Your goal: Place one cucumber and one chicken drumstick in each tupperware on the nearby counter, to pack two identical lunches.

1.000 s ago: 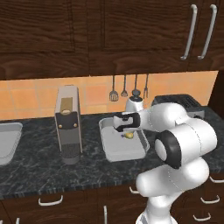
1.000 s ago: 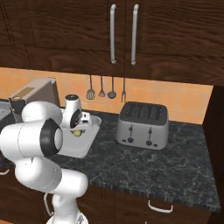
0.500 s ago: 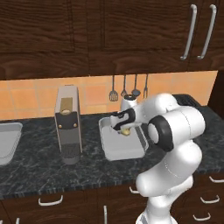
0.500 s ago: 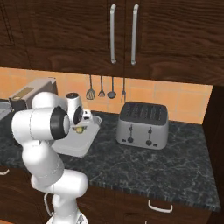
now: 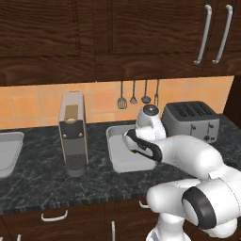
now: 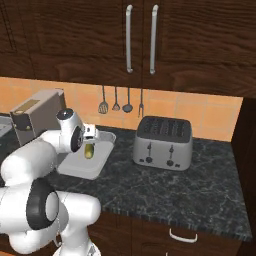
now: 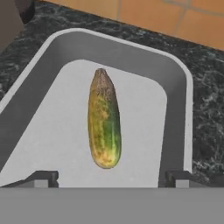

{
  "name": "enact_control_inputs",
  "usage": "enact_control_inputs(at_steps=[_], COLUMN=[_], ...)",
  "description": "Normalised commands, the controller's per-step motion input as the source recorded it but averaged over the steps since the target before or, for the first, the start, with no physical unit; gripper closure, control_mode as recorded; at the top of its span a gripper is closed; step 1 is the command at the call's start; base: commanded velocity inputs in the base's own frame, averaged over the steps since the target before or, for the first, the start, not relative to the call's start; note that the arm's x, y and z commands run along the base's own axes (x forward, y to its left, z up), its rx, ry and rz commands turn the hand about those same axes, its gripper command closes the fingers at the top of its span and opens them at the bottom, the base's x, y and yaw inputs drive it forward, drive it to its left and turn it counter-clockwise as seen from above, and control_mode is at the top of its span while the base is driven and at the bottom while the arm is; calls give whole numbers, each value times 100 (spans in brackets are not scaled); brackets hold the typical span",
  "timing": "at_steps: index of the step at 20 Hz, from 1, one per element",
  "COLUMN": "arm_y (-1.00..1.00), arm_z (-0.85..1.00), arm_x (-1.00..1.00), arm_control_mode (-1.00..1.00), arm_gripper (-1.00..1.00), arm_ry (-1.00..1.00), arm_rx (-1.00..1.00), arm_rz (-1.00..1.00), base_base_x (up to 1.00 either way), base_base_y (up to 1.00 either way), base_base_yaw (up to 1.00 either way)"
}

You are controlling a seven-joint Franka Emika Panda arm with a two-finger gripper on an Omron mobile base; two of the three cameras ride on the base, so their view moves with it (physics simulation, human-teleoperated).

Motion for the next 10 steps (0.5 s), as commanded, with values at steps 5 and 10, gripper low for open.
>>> enact_control_inputs(at_steps=[5, 10], arm_y=[-42, -26], arm_z=[76, 78], arm_x=[-100, -100], arm_control_mode=[-100, -100], arm_gripper=[-100, -100], arm_ry=[-26, -17], arm_rx=[4, 7], arm_rz=[-9, -1], base_base_x=[0, 0], base_base_y=[0, 0], base_base_yaw=[0, 0])
